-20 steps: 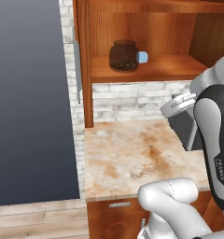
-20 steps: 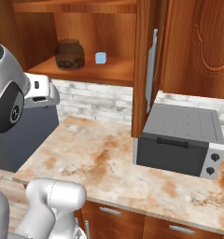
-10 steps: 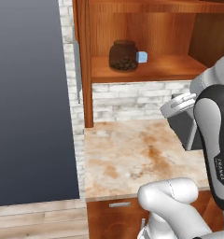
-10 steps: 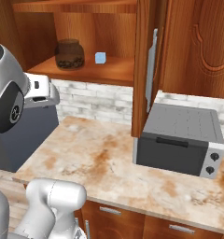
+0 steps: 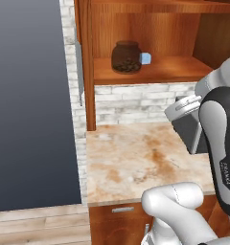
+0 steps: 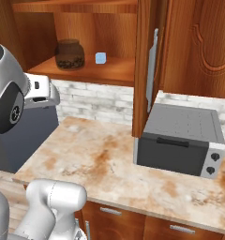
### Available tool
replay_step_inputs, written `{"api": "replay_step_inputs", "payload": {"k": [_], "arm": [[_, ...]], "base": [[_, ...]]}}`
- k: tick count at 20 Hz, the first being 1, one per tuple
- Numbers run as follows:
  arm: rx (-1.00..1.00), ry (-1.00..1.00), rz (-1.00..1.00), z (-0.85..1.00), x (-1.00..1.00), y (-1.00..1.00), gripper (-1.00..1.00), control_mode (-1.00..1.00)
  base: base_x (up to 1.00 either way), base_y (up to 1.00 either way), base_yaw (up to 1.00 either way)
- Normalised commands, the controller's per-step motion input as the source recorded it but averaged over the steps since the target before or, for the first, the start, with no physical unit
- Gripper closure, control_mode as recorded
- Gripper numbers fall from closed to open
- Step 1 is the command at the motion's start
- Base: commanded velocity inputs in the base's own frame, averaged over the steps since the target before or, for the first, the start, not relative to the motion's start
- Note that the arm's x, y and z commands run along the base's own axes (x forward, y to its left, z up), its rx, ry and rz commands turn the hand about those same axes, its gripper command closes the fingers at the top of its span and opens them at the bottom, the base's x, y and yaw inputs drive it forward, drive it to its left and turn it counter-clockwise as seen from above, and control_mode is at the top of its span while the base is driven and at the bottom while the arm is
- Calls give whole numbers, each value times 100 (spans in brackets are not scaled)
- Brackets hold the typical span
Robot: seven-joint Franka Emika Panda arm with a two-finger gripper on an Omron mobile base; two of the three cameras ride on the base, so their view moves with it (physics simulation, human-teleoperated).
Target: Pick the jar and candle from the dining table and place them in the open cabinet. Close the cabinet after placing the objects.
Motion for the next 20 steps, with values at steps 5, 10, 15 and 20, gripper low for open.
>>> {"api": "replay_step_inputs", "payload": {"k": [5,10,15,20], "arm": [[0,0,0,0,0,0,-100,100],[0,0,0,0,0,0,-100,100],[0,0,0,0,0,0,-100,100],[0,0,0,0,0,0,-100,100]], "base": [[0,0,0],[0,0,0],[0,0,0],[-22,6,0]]}}
